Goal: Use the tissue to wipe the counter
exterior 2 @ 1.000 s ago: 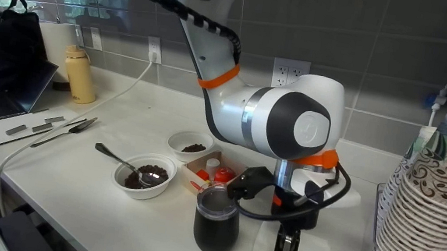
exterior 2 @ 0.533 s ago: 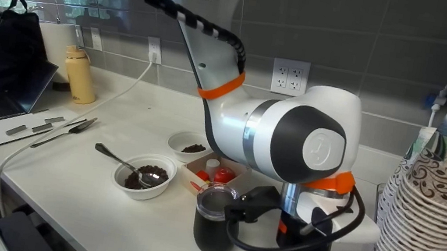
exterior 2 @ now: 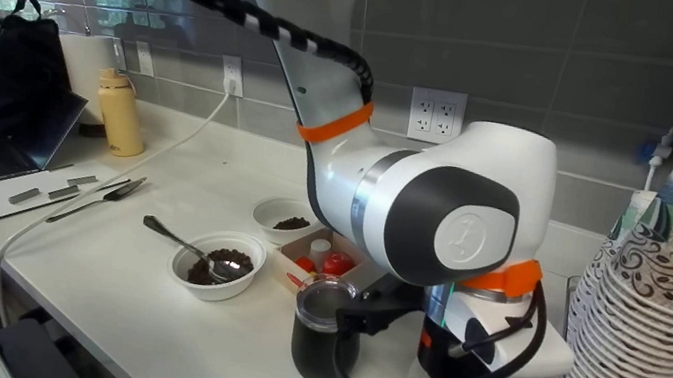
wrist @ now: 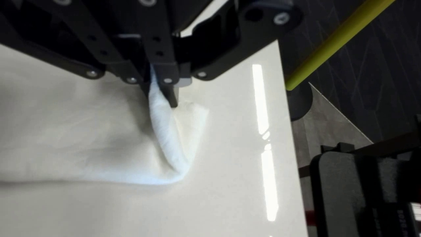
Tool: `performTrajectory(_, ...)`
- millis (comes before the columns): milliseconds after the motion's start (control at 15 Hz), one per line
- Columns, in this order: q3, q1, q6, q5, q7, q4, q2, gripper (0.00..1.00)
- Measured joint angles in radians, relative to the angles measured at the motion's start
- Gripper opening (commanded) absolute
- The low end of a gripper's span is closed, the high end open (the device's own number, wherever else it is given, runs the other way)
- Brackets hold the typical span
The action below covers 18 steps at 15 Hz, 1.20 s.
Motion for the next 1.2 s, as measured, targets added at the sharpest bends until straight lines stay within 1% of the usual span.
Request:
performTrajectory(267,0.072,-0.002,0.097,0.109,-0.045,0.006,-0.001,0.02)
performTrajectory(533,0.151,0.004,0.152,0.202,-0.093,0.053,0.012,0.02)
performTrajectory(1000,0.227,0.018,0.166,0.265,-0.162,0.225,0.087,0.02)
performTrajectory(1200,0.247,0.032,0.165,0.274,-0.208,0.271,0.093,0.02)
